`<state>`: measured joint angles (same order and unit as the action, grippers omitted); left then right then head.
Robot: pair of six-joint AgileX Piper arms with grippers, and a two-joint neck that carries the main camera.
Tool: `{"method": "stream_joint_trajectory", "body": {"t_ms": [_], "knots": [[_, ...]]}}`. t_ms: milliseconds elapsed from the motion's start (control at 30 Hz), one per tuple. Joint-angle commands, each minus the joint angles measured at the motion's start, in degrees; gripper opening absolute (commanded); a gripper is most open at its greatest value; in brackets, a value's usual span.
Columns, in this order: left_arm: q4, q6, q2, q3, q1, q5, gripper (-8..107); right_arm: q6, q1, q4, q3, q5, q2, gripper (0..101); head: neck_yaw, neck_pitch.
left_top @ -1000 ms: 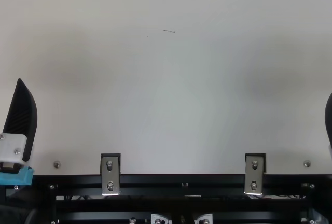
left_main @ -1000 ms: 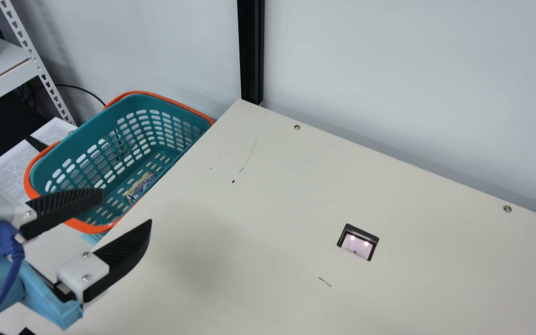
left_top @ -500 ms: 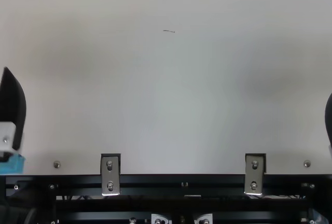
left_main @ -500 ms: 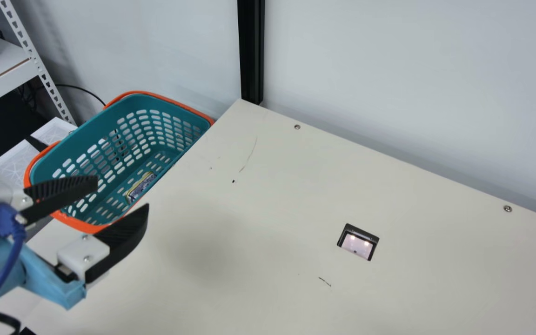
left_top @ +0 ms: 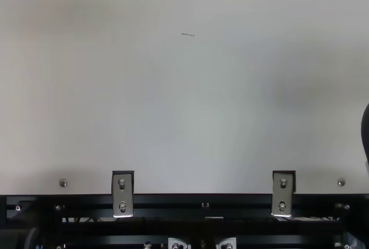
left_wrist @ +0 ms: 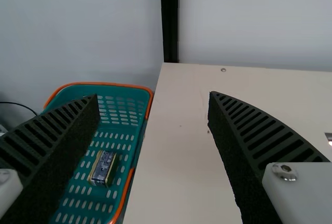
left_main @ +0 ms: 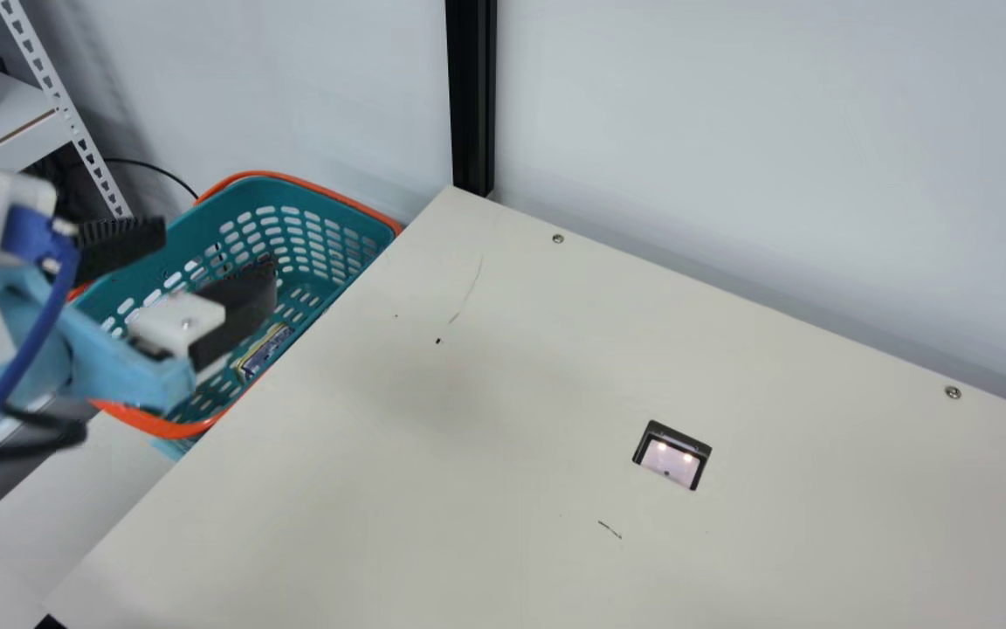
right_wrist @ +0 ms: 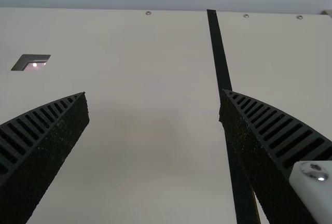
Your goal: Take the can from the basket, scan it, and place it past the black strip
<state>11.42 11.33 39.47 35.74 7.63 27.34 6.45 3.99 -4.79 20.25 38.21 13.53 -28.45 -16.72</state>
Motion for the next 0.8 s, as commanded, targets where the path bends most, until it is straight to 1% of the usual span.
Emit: {"method": "stream_joint_trajectory", "body": {"t_ms": [0,200,400,500,633,767], "knots": [[-2.2,-3.5,6.4,2.5,3.6,-1.0,90,0.0,0.0,0.0,0.0,0.0,0.0,101,-1.2,-1.3],[-11.0,-15.5,17.8,8.6,11.9,-2.5,90,0.0,0.0,0.0,0.0,0.0,0.0,101,-1.2,-1.3],[-20.6,-31.4,29.2,15.2,21.5,-1.6,90,0.0,0.0,0.0,0.0,0.0,0.0,101,-1.2,-1.3],[-24.3,-38.7,34.7,18.2,26.0,-0.7,90,0.0,0.0,0.0,0.0,0.0,0.0,101,-1.2,-1.3],[-27.9,-47.3,41.6,21.8,30.9,1.1,90,0.0,0.0,0.0,0.0,0.0,0.0,101,-1.2,-1.3],[-29.6,-54.2,47.5,24.7,34.2,2.6,90,0.0,0.0,0.0,0.0,0.0,0.0,101,-1.2,-1.3]]}}
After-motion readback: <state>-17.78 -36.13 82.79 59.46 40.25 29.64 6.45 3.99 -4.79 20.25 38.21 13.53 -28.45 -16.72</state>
